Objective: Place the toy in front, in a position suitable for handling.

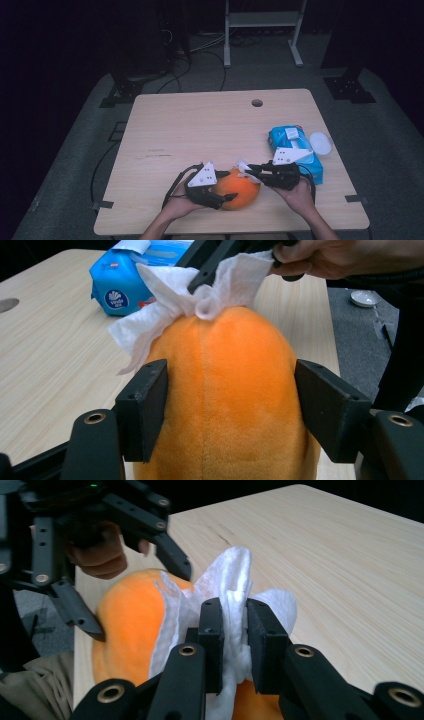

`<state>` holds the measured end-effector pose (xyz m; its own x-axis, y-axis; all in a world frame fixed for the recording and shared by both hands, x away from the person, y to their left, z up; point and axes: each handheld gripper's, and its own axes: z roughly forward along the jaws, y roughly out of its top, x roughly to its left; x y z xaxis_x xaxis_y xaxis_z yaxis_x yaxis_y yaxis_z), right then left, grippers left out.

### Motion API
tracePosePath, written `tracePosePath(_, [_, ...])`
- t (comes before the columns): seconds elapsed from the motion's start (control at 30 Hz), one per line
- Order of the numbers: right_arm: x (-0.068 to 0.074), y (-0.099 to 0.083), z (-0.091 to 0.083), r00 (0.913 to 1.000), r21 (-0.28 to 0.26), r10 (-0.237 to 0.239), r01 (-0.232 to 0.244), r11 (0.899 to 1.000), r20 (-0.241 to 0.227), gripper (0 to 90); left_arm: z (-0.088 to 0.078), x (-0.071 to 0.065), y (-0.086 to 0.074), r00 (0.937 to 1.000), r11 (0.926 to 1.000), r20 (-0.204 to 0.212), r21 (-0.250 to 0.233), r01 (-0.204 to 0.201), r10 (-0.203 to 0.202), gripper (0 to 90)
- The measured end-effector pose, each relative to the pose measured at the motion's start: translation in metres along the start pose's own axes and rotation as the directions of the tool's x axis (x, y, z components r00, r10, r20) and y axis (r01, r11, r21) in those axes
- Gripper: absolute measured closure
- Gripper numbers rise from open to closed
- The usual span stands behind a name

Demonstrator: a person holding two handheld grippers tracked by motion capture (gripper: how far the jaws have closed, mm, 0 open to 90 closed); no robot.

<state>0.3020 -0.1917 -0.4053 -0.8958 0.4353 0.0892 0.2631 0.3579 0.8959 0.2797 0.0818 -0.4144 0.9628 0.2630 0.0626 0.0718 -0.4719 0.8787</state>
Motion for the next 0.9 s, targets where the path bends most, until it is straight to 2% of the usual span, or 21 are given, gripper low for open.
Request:
tracePosePath(0.1, [0.002, 0.002, -0.001, 0.9999, -0.011, -0.002, 0.003, 1.0, 0.014, 77.1, 0.003, -0.001, 0.001, 1.0, 1.0, 0.004, 0.001, -0.003, 0.003, 31.2])
tracePosePath(0.17, [0.009, 0.006, 0.001, 0.9999, -0.028, -0.016, 0.015, 0.999, -0.007, 77.1, 0.005, -0.002, 0.002, 1.0, 1.0, 0.007, -0.003, -0.005, 0.005, 31.1])
tracePosePath(0.27, [0.017, 0.01, 0.006, 0.9981, -0.012, -0.06, 0.06, 0.998, -0.015, 77.1, 0.005, -0.003, 0.002, 1.0, 1.0, 0.005, 0.006, -0.005, 0.005, 26.9])
tracePosePath(0.33, [0.014, 0.008, 0.007, 0.9982, 0.002, -0.057, 0.057, 0.998, -0.017, 77.1, 0.004, 0.002, 0.001, 0.9993, 0.9993, 0.009, 0.008, 0.035, -0.035, 19.9])
tracePosePath(0.4, [0.009, 0.005, 0.004, 0.9992, 0.0, -0.035, 0.035, 0.999, -0.02, 77.1, 0.003, 0.008, -0.002, 0.9956, 0.9955, 0.008, 0.017, 0.094, -0.094, 12.2])
tracePosePath(0.43, [0.007, 0.003, 0.002, 0.9995, 0.0, -0.029, 0.029, 1.0, -0.011, 77.1, 0.004, 0.011, -0.004, 0.9915, 0.9914, 0.019, 0.028, 0.128, -0.128, 8.6])
tracePosePath(0.5, [0.002, 0.001, -0.002, 0.9999, -0.001, -0.012, 0.012, 1.0, -0.002, 77.1, 0.006, 0.016, -0.01, 0.9827, 0.9835, 0.047, 0.033, 0.178, -0.179, 8.5])
tracePosePath(0.53, [0.0, 0.0, -0.002, 1.0, -0.002, -0.007, 0.007, 1.0, 0.006, 77.1, 0.006, 0.017, -0.011, 0.9825, 0.9837, 0.053, 0.031, 0.177, -0.179, 9.7])
tracePosePath(0.57, [0.0, -0.001, -0.003, 1.0, 0.0, -0.004, 0.004, 1.0, 0.008, 77.1, 0.005, 0.016, -0.011, 0.9839, 0.985, 0.049, 0.024, 0.171, -0.172, 15.0])
tracePosePath(0.67, [0.005, 0.004, -0.003, 0.9995, -0.018, -0.022, 0.023, 1.0, 0.022, 77.4, 0.003, 0.011, -0.006, 0.9927, 0.9928, 0.022, 0.014, 0.119, -0.119, 28.8])
tracePosePath(0.73, [0.01, 0.009, -0.004, 0.9998, -0.052, -0.016, 0.015, 0.999, -0.01, 77.4, 0.005, 0.006, -0.001, 0.9969, 0.9968, 0.012, 0.015, 0.078, -0.078, 32.9])
tracePosePath(0.83, [0.023, 0.018, 0.0, 0.997, -0.081, -0.049, 0.044, 0.996, -0.06, 77.4, 0.006, -0.003, 0.007, 0.9998, 0.9998, -0.016, 0.013, 0.015, -0.015, 37.5])
tracePosePath(0.9, [0.028, 0.019, 0.003, 0.9957, -0.069, -0.081, 0.077, 0.995, -0.047, 77.4, 0.002, -0.004, 0.009, 0.9994, 0.9999, -0.035, 0.013, -0.003, 0.004, 38.9])
